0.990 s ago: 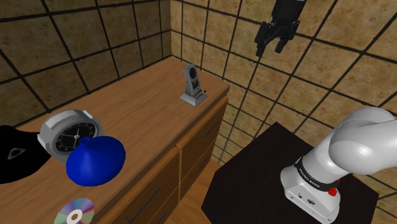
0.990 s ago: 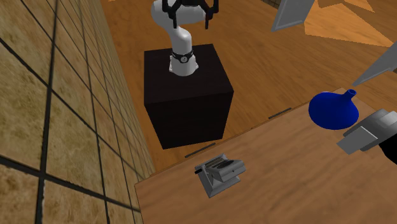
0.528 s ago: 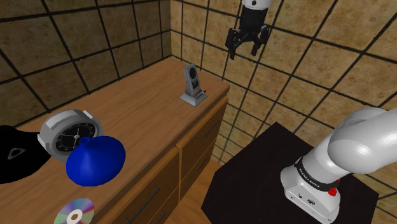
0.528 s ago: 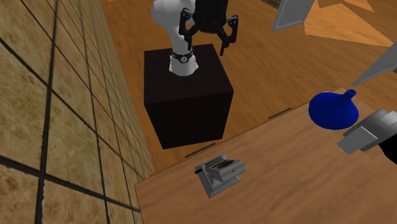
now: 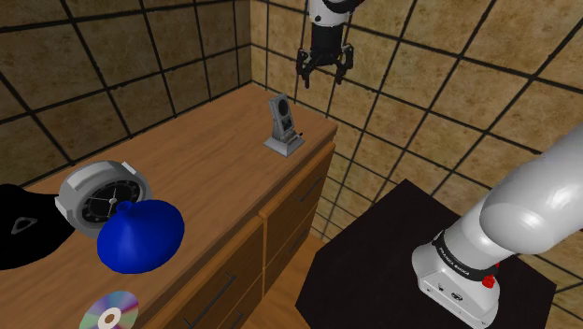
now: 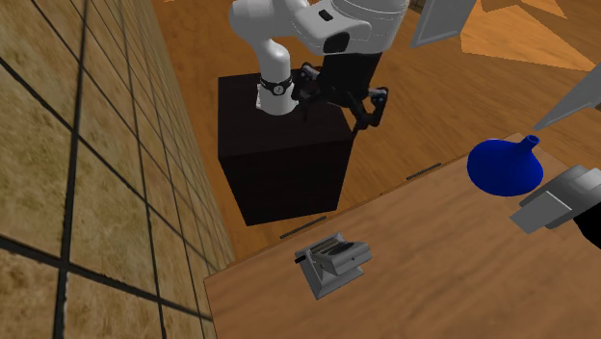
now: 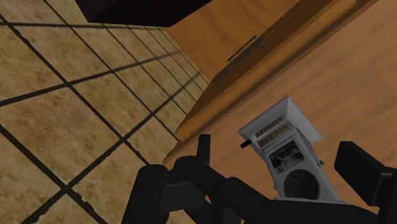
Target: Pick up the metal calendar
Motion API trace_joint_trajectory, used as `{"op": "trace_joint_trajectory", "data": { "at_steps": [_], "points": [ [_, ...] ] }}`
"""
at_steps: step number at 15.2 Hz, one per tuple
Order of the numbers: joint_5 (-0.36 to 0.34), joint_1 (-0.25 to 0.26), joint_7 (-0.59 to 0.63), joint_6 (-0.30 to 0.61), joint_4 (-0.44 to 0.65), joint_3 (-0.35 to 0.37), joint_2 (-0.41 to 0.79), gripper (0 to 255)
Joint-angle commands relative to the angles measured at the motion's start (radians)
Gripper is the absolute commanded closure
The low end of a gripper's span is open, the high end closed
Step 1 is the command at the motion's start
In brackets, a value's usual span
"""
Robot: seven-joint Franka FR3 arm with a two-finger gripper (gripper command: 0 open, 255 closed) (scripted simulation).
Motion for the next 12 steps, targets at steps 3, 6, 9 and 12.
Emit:
{"op": "trace_joint_trajectory", "data": {
  "at_steps": [3,6,9,12],
  "points": [
    [-0.059,0.01,0.131,0.001,0.143,0.013,0.177,0],
    [-0.101,0.023,0.21,-0.023,0.277,0.006,0.312,0],
    [-0.135,0.042,0.275,-0.061,0.432,-0.011,0.451,0],
    [-0.16,0.064,0.326,-0.116,0.616,-0.034,0.6,0]
  ]
}}
